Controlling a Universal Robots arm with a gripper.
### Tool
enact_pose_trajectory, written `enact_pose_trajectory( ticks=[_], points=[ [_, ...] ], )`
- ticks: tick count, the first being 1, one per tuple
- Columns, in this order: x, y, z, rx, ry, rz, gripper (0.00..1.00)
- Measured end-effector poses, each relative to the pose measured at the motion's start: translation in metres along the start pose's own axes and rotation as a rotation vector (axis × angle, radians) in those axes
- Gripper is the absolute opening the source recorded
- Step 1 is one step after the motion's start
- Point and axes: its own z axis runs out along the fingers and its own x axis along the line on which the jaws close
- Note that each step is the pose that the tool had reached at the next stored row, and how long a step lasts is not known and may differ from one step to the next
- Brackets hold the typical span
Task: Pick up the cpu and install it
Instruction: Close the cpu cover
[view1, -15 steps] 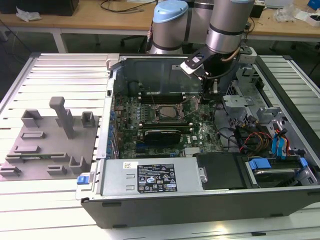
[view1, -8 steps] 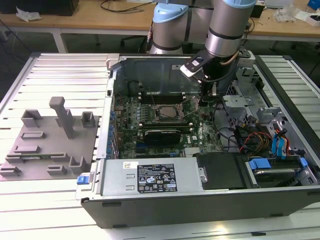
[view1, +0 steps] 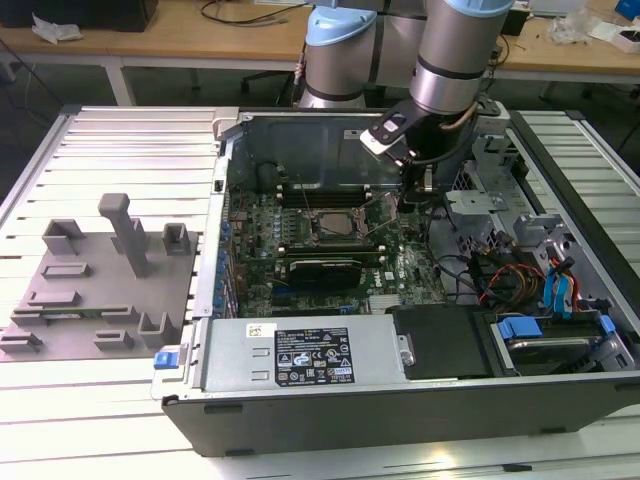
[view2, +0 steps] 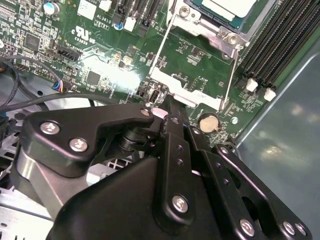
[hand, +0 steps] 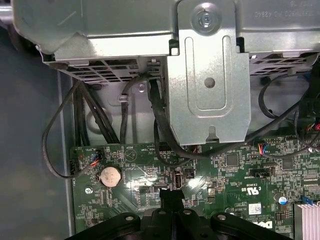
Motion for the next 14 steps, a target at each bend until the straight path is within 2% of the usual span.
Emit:
enact_pose_trajectory(
  ticks=[9,14],
  points=[
    [0.0004,-0.0051,-0.0009,-0.0068,0.0021,0.0,0.11],
    [0.0003,-0.0057,-0.0011,-0.0073,0.0019,0.0,0.11]
  ],
)
